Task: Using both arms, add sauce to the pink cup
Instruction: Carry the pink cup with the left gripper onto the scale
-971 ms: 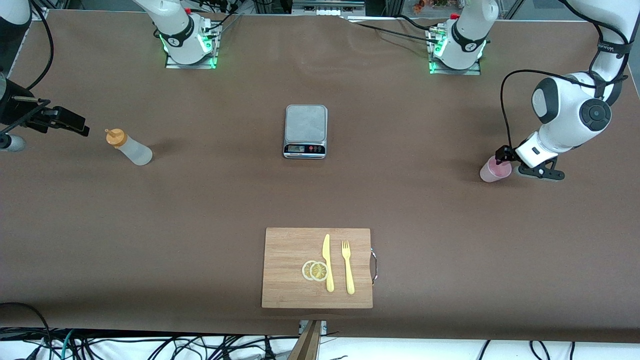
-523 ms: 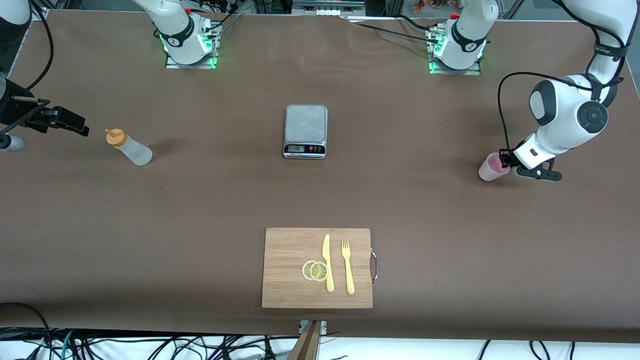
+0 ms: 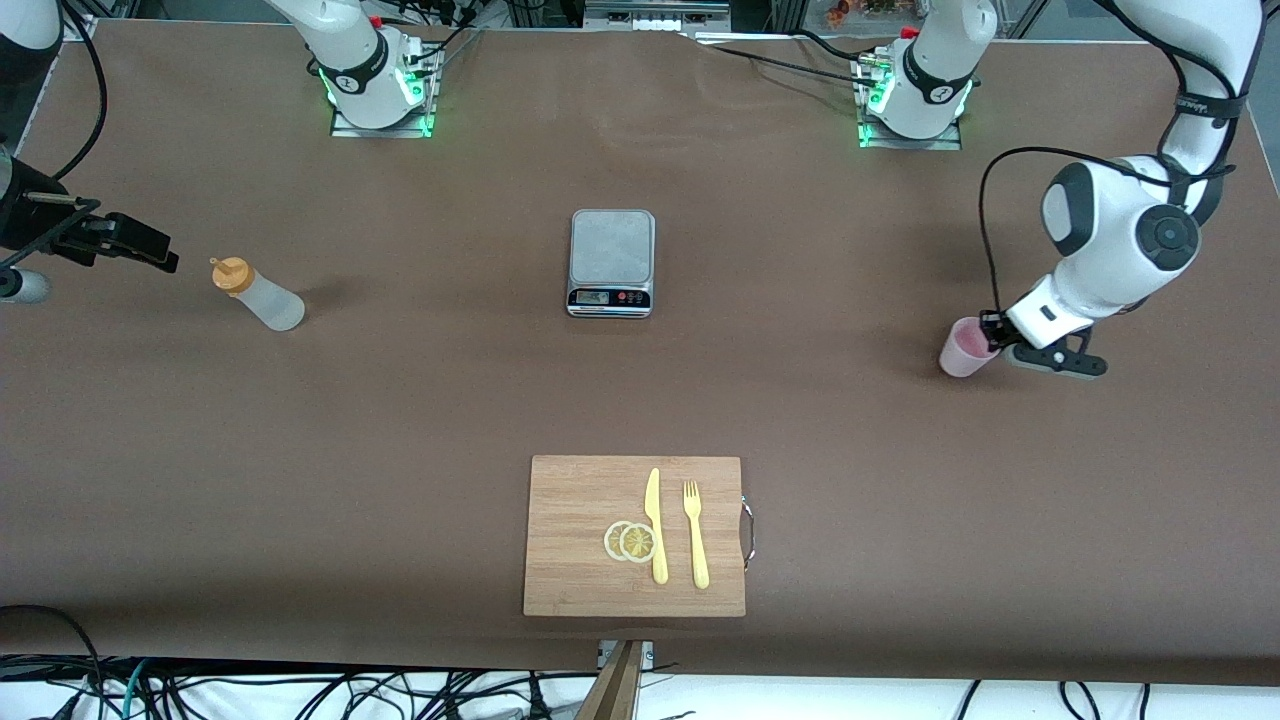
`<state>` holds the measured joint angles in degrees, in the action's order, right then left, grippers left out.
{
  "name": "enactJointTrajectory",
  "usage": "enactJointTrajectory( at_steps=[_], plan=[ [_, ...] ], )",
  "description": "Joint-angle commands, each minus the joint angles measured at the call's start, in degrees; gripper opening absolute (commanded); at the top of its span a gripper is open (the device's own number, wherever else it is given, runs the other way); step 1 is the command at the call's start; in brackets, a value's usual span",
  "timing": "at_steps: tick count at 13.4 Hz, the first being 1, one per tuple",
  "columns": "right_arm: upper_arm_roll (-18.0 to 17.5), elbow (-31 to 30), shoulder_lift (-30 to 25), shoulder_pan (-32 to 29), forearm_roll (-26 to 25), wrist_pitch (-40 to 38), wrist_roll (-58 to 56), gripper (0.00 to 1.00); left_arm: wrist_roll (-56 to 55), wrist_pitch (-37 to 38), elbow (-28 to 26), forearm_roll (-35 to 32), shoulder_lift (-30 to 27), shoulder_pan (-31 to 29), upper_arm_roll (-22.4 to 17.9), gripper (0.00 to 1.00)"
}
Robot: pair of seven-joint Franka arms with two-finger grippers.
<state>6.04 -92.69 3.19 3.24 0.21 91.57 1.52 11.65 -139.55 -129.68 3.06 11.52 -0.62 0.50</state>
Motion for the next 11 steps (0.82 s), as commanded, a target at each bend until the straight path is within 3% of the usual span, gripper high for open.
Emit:
enactJointTrajectory(
  at_steps=[1,4,6,11],
  plan=[
    [0.3,-0.6,-0.9,0.4,-0.7,-0.2,0.5,1.0,-11.9,10.4,5.0,1.5,-2.1,1.1,8.2,0.0],
    [0.3,-0.6,-0.9,0.4,-0.7,-0.2,0.5,1.0,-28.8,13.1,7.2,1.4,-1.9,2.2,19.2,0.0],
    [0.3,-0.6,-0.9,0.4,-0.7,-0.2,0.5,1.0,-37.4,12.8,8.5,1.5,-0.7,5.2,23.7,0.0],
    [0.3,-0.6,-0.9,0.4,-0.7,-0.2,0.5,1.0,-56.4,12.5,15.1,2.0,5.0,19.1,24.7,0.0]
  ],
)
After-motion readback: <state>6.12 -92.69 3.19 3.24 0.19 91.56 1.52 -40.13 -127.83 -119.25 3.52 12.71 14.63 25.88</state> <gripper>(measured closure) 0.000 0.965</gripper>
